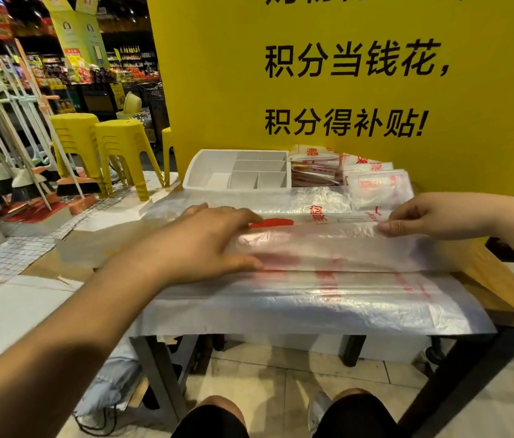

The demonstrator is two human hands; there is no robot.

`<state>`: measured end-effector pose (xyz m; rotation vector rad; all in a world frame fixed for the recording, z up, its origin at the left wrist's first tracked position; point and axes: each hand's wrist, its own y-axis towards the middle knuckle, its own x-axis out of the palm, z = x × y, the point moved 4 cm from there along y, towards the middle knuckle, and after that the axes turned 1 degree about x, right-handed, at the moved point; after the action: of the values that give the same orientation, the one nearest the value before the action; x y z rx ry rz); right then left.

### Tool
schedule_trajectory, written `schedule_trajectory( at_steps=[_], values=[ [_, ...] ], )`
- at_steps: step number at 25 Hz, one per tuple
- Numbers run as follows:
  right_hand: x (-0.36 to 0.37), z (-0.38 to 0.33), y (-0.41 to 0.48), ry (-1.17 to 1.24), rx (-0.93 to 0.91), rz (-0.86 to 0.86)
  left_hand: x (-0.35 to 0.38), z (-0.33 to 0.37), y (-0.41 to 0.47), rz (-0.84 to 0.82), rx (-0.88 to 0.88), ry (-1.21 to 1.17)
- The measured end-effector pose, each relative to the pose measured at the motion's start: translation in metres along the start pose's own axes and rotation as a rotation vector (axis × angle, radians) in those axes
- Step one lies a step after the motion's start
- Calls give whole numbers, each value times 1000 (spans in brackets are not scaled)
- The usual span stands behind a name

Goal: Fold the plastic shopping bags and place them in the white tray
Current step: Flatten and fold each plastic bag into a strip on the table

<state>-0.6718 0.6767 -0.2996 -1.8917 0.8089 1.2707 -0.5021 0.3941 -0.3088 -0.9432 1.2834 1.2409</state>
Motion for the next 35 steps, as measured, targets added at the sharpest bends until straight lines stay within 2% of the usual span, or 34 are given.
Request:
schedule_trajectory(
  at_steps=[3,6,10,12,14,16,17,20,23,27,30,33,35],
  values=[
    [-1,11,2,216,-28,160,5,-27,19,-28,-32,-139],
    [-2,17,-9,281,-144,181,6,-38,33,-65,-44,-124],
    [13,32,-15,147,-67,232,2,-53,37,-122,-128,-96],
    [22,37,-15,105,-23,287,6,-55,29,-42,-106,63],
    [31,34,-18,-48,-24,397,14,-37,13,90,43,113],
    [47,7,-25,-208,-145,553,29,-14,0,74,134,56],
    [58,-15,-30,-190,-237,582,38,-4,-2,20,122,43],
    [95,-76,-35,-92,-383,391,62,5,-2,-83,33,56],
    [111,-78,-28,-121,-284,279,67,-6,-7,-122,-31,36],
    [96,-22,-39,-110,-57,260,63,-30,-20,-158,-135,33],
    [91,3,-47,-147,110,236,62,-36,-21,-148,-151,37],
    [89,3,-49,-178,139,223,66,-37,-21,-107,-139,28],
    [81,1,-50,-261,136,281,61,-38,-22,-21,-110,3]
  ],
)
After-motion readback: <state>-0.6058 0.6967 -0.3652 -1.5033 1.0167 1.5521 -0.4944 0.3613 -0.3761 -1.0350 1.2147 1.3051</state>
